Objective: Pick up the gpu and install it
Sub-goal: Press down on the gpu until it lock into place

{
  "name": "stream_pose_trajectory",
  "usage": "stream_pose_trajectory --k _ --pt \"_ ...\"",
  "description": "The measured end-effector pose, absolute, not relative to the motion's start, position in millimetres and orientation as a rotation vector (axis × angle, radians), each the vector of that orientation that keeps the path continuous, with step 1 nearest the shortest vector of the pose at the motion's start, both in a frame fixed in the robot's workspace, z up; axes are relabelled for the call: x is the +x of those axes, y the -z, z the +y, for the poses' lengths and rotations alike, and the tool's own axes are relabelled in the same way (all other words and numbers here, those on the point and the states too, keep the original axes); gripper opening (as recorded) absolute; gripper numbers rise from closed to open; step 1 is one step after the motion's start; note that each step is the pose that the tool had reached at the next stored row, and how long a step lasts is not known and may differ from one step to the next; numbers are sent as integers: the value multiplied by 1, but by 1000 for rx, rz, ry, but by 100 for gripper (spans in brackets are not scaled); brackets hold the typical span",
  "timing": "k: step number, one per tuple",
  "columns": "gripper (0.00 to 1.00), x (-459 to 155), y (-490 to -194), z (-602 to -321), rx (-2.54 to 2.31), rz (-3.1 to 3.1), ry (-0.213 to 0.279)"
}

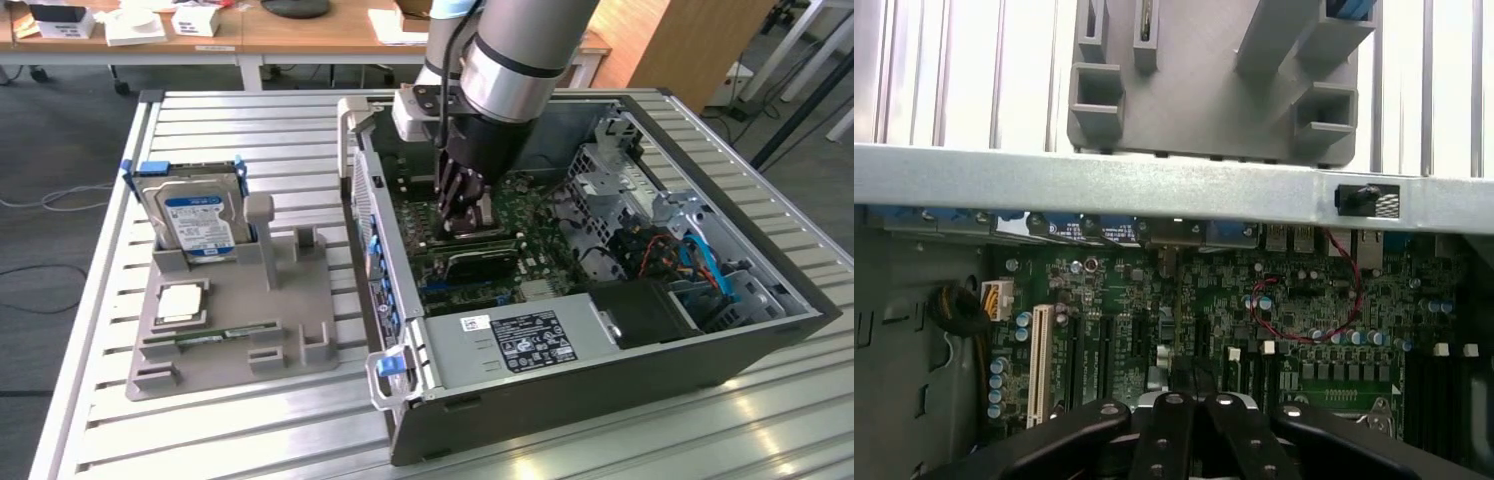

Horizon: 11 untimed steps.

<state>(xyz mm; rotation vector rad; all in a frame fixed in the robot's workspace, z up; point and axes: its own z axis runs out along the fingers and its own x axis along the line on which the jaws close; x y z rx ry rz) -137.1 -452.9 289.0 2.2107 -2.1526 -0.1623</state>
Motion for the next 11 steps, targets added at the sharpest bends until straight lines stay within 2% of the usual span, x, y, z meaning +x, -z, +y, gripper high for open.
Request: stream_pose_trajectory --k 11 --pt "11 -123 -289 -453 2210 -2152 162"
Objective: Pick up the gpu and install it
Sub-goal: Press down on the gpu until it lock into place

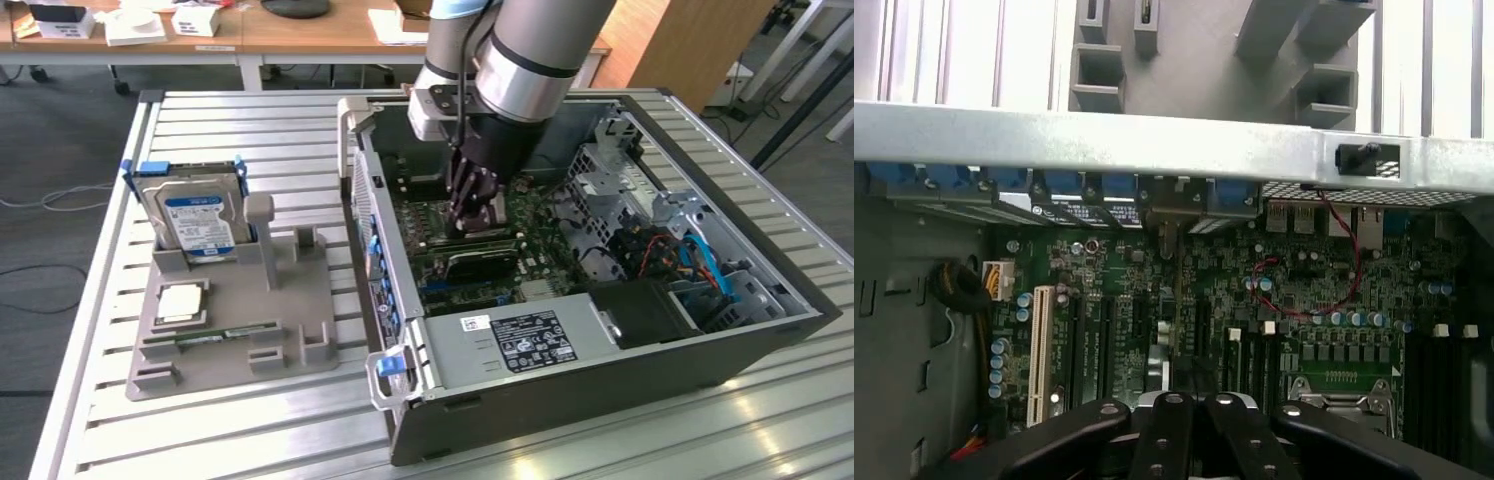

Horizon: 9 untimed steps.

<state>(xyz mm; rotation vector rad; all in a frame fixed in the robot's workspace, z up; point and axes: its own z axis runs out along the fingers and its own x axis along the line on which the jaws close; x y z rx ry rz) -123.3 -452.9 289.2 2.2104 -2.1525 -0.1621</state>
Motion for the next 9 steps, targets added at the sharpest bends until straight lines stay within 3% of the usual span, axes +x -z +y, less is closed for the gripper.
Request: stream_pose_trajectory --k 9 --pt "11 -108 -289 -453 2211 -2152 162"
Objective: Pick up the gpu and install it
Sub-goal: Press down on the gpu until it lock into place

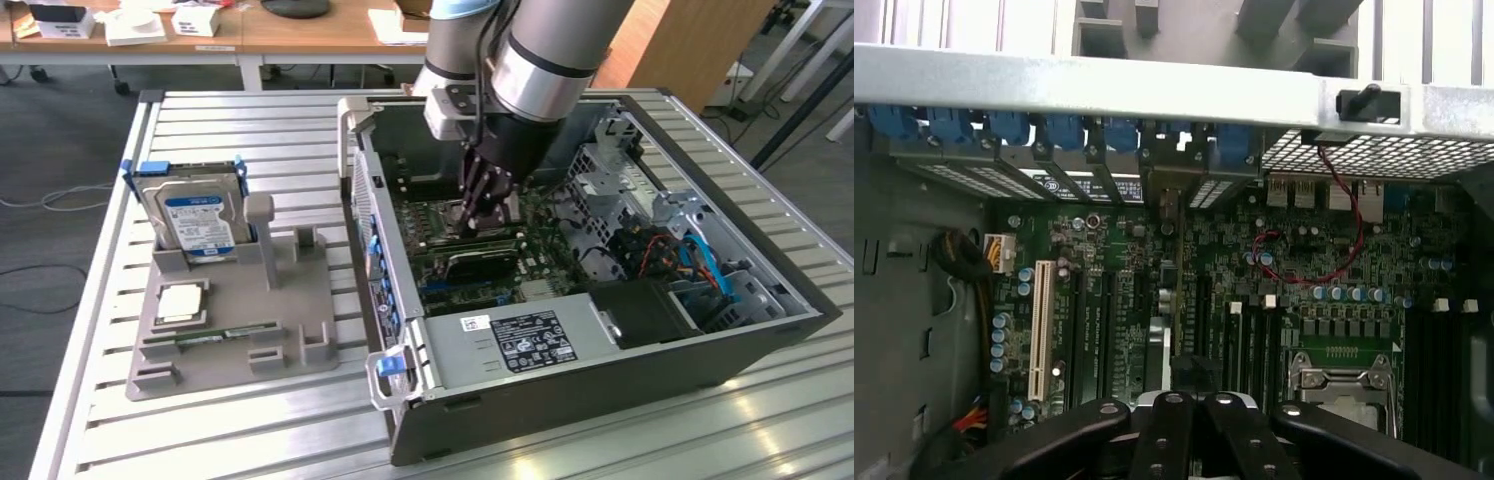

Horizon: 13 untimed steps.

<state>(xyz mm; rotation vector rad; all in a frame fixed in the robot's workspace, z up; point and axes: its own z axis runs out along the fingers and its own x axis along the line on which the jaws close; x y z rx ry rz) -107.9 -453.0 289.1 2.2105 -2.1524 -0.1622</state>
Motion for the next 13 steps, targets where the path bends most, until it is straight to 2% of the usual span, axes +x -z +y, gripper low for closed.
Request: stream_pose_trajectory --k 5,13 --pt "11 -108 -289 -453 2215 -2153 159" --pt "11 -109 -289 -453 2241 -2162 124"
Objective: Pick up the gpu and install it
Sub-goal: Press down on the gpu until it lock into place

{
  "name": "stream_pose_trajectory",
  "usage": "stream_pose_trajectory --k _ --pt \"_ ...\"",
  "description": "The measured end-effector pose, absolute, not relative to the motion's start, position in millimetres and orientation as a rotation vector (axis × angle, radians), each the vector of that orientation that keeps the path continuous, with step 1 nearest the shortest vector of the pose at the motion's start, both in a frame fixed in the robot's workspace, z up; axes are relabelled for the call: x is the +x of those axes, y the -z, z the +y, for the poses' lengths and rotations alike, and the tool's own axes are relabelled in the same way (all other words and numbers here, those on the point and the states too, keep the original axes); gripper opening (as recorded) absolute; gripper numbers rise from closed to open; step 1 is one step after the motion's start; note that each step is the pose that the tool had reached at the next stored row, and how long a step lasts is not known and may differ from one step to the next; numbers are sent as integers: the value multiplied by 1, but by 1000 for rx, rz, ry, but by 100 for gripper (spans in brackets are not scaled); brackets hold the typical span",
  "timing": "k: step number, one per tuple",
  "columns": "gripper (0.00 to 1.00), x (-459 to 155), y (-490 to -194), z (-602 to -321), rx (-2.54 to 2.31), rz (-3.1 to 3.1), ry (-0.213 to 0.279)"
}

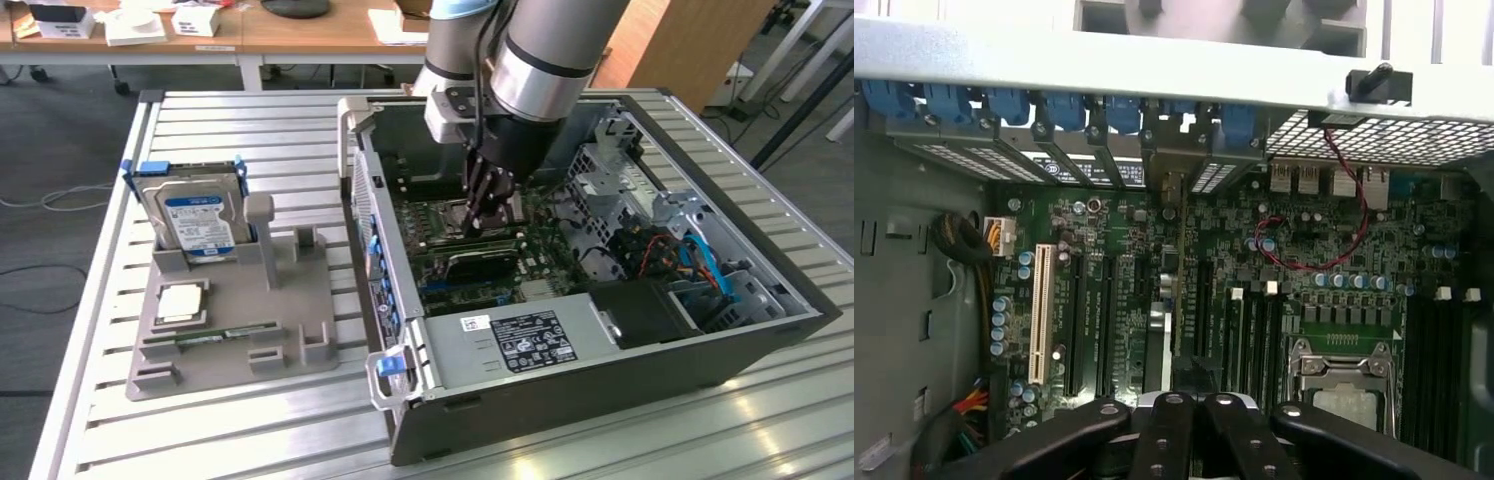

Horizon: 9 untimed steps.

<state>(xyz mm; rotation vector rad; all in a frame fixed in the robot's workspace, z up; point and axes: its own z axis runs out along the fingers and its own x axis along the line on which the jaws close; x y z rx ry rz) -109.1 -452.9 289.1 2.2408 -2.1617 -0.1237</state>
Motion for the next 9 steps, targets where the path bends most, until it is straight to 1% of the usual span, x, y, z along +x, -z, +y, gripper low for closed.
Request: stream_pose_trajectory --k 9 --pt "11 -110 -289 -453 2244 -2165 117"
